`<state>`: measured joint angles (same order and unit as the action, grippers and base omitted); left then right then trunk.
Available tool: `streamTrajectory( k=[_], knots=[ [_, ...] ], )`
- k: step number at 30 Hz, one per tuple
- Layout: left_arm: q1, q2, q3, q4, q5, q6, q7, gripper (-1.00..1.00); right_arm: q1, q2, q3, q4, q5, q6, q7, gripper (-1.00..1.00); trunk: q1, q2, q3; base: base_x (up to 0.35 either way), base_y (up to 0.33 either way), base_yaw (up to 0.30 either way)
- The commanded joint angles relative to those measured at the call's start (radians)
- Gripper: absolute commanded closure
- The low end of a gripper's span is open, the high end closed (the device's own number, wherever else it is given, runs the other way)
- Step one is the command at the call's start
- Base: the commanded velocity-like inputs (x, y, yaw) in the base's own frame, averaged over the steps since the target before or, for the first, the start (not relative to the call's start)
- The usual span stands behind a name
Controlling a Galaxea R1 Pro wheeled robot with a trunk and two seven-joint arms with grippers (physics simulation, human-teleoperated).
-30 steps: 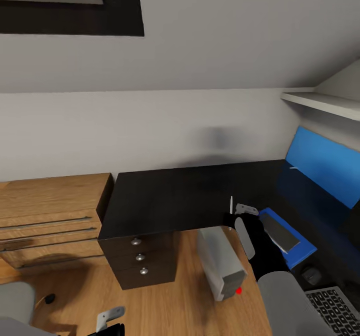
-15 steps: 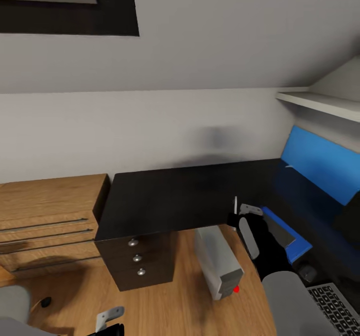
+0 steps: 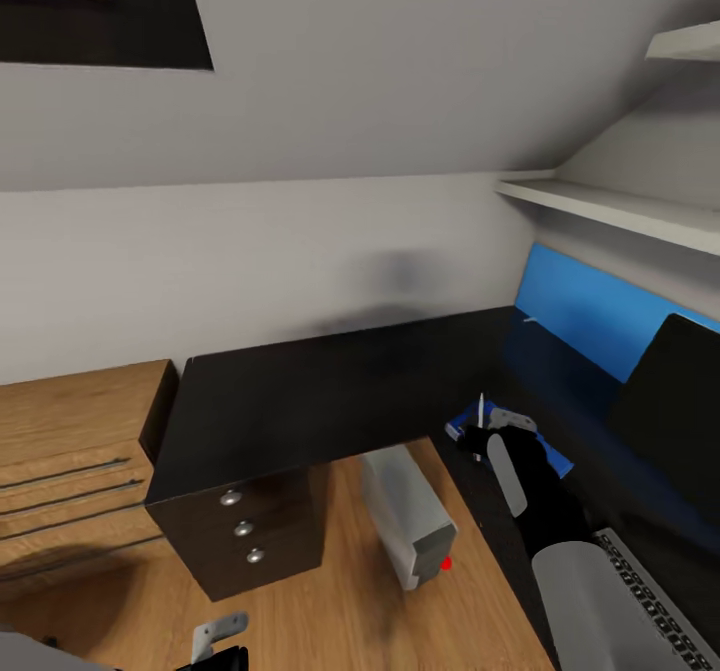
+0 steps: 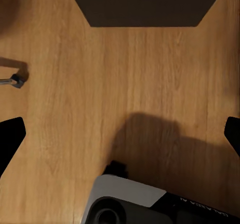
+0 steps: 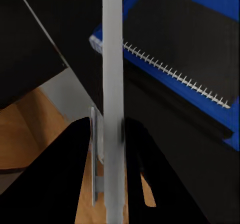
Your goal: In the bedroom, organize the workspace by keeping the computer under the desk, ensuring the monitor is on the desk, placing the keyboard on the desk next to the monitor, placing the mouse on the desk next to the keyboard, moving the folder from the swivel chair onto the desk next to the mouse, stacking the notebook on top of the folder with the pen on top of the notebook, and positioning the swivel chair next to the desk.
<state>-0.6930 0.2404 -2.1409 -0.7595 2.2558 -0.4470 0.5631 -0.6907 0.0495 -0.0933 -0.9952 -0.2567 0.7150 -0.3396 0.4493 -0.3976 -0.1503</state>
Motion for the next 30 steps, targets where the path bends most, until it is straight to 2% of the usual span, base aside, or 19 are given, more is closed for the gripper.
streamTrajectory(
  k=[1, 7, 14, 26, 30],
  knots=[
    [-0.002, 0.0, -0.004, -0.003, 0.004, -0.006, 0.001, -1.0, -0.001, -0.001, -0.001, -0.001, -0.011, 0.002, -0.007, 1.0, 0.001, -0.002, -0.002, 0.0, 0.0, -0.287],
    [-0.002, 0.0, -0.004, -0.003, 0.004, -0.007, 0.003, -1.0, -0.001, -0.016, -0.001, 0.0, -0.012, -0.002, -0.003, 1.0, 0.001, -0.002, -0.002, 0.0, 0.0, -0.274],
    [-0.002, 0.0, -0.004, -0.003, 0.003, -0.009, 0.002, -1.0, -0.001, -0.03, 0.001, 0.009, -0.007, -0.008, 0.005, 1.0, 0.001, -0.002, -0.002, 0.028, 0.0, -0.037],
    [-0.002, -0.003, -0.01, -0.006, 0.001, -0.012, 0.001, -1.0, -0.001, -0.036, 0.005, 0.023, -0.005, -0.013, 0.008, 1.0, 0.001, -0.002, -0.002, 0.255, 0.0, -0.001],
    [-0.002, -0.004, -0.012, -0.008, 0.0, -0.012, -0.001, -1.0, -0.001, -0.038, 0.008, 0.075, -0.003, -0.024, 0.008, 1.0, 0.001, -0.002, -0.002, 0.133, 0.0, 0.0]
  ],
)
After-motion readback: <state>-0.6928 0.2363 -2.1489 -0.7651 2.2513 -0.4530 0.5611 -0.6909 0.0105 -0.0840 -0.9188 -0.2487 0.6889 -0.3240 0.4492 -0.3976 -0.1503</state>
